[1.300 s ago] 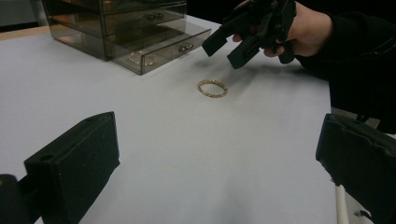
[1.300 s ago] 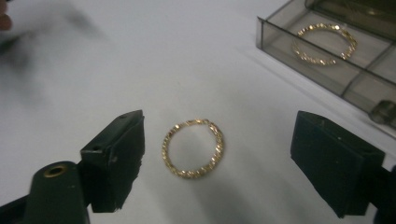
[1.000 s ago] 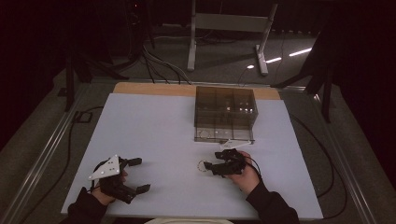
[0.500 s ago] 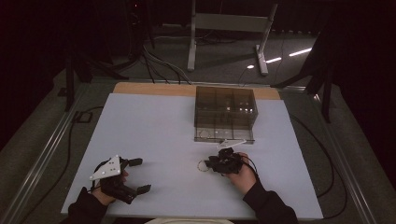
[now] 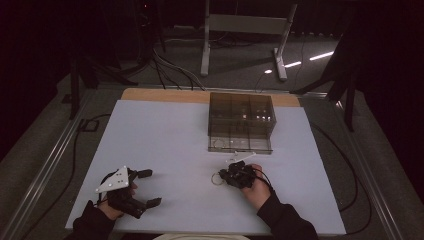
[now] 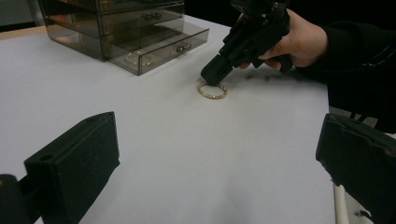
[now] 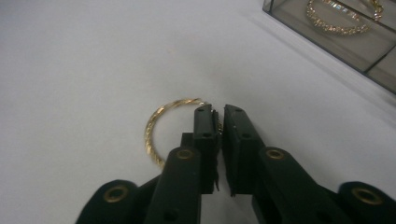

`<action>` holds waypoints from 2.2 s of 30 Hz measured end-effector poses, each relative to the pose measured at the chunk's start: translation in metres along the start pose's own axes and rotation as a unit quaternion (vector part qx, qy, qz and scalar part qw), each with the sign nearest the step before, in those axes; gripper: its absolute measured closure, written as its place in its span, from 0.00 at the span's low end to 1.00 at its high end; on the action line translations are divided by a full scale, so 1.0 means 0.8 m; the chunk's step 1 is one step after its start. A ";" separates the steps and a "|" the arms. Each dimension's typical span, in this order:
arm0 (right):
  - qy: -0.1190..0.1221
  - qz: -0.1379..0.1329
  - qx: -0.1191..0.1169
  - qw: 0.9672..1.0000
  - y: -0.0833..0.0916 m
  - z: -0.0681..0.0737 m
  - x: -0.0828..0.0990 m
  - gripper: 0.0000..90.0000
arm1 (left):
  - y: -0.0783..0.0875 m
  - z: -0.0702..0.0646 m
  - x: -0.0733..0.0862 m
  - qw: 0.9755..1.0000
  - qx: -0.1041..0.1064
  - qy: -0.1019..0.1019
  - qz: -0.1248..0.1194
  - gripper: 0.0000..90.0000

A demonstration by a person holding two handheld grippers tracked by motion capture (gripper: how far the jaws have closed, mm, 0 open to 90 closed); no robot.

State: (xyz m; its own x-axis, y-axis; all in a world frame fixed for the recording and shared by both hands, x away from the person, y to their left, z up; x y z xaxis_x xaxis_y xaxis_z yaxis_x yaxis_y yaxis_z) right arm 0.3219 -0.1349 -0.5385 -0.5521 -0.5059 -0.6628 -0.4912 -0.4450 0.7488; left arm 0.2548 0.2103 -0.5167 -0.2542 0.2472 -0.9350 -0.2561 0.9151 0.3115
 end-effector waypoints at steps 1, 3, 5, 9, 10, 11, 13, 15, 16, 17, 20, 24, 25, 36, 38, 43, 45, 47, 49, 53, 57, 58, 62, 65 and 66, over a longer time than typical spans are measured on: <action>0.002 0.001 0.000 1.000 0.000 0.000 0.000 0.95 | 0.000 0.000 0.000 1.000 0.000 -0.001 0.001 0.01; 0.004 0.001 0.001 1.000 0.000 0.000 0.000 0.95 | 0.000 0.001 0.000 1.000 0.000 0.001 -0.001 0.01; 0.003 0.000 0.001 1.000 0.000 0.000 -0.001 0.96 | 0.000 0.001 0.000 1.000 -0.001 0.001 0.000 0.01; -0.001 -0.005 -0.005 1.000 0.004 -0.001 -0.002 0.96 | 0.000 0.001 0.000 1.000 0.000 0.002 -0.002 0.01; -0.003 -0.007 -0.005 1.000 0.006 -0.002 -0.003 0.96 | 0.000 0.001 0.000 1.000 0.000 0.002 -0.003 0.01; -0.005 -0.010 -0.006 1.000 0.007 -0.002 -0.004 0.96 | 0.000 0.001 0.000 1.000 0.000 0.002 -0.003 0.01; -0.005 -0.012 -0.007 1.000 0.010 -0.003 -0.005 0.96 | 0.000 0.001 0.000 1.000 -0.001 0.000 0.000 0.01; -0.006 -0.017 -0.007 1.000 0.014 -0.004 -0.006 0.96 | 0.000 0.001 0.000 1.000 -0.001 0.001 -0.002 0.01; -0.006 -0.018 -0.006 1.000 0.015 -0.004 -0.007 0.96 | 0.000 0.000 0.000 1.000 -0.001 0.001 -0.001 0.01; -0.006 -0.020 -0.004 1.000 0.016 -0.005 -0.008 0.96 | 0.000 0.000 0.000 1.000 -0.001 0.000 0.001 0.01; -0.005 -0.024 -0.004 1.000 0.020 -0.007 -0.011 0.96 | 0.000 0.001 0.000 1.000 -0.002 0.001 0.000 0.01; -0.007 -0.032 -0.001 0.999 0.024 -0.010 -0.017 0.96 | 0.000 0.001 0.000 1.000 -0.001 -0.001 0.001 0.01; -0.004 -0.033 0.001 0.999 0.025 -0.010 -0.019 0.96 | 0.000 0.001 0.000 1.000 -0.002 0.000 0.001 0.01; -0.004 -0.055 0.012 0.998 0.030 -0.021 -0.043 0.96 | 0.000 0.001 0.000 1.000 -0.002 0.000 0.001 0.01; -0.005 -0.058 0.015 0.998 0.031 -0.024 -0.048 0.96 | 0.000 0.001 0.000 1.000 -0.002 0.001 0.000 0.01; -0.009 -0.066 0.023 0.998 0.030 -0.031 -0.059 0.96 | 0.000 0.002 0.000 1.000 -0.002 0.002 0.000 0.01; -0.013 -0.069 0.026 0.997 0.030 -0.036 -0.064 0.96 | 0.000 0.002 0.000 1.000 -0.001 0.002 -0.001 0.01; -0.017 -0.073 0.031 0.997 0.029 -0.040 -0.069 0.96 | 0.000 0.002 0.000 1.000 -0.001 0.000 0.001 0.01; -0.019 -0.075 0.035 0.996 0.027 -0.044 -0.073 0.96 | 0.000 0.002 0.000 1.000 -0.001 0.002 -0.001 0.01; -0.028 -0.078 0.043 0.996 0.022 -0.052 -0.081 0.96 | 0.000 0.002 0.000 1.000 -0.001 0.001 0.000 0.01; -0.039 -0.079 0.054 0.995 0.014 -0.061 -0.087 0.96 | 0.000 0.001 0.000 1.000 -0.001 0.001 0.000 0.01; -0.043 -0.079 0.057 0.994 0.012 -0.064 -0.088 0.96 | 0.000 0.002 0.000 1.000 -0.001 0.000 0.000 0.01; -0.061 -0.083 0.068 0.992 0.002 -0.075 -0.090 0.96 | 0.000 0.001 0.000 1.000 0.000 0.002 -0.002 0.01; -0.071 -0.082 0.078 0.991 -0.006 -0.081 -0.090 0.96 | -0.001 0.002 0.000 1.000 0.000 0.001 0.001 0.01; -0.072 -0.081 0.085 0.990 -0.010 -0.084 -0.090 0.96 | -0.001 0.002 0.000 1.000 0.000 0.001 0.000 0.01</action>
State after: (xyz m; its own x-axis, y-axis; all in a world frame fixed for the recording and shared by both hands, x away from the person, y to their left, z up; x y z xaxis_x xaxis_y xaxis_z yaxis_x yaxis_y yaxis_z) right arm 0.4107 -0.1444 -0.4963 -0.5403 -0.3220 -0.7774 -0.6814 -0.3747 0.6287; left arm 0.2563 0.2101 -0.5171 -0.2565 0.2466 -0.9346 -0.2556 0.9152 0.3116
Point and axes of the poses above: each handheld gripper's, and its own axes: y roughly backward along the jaws, x roughly out of its underside, z roughly to its left, the point moved 2 cm from there along -y, roughly forward along the jaws, and after that the axes turned 7 degrees about x, right-handed, at the moved point
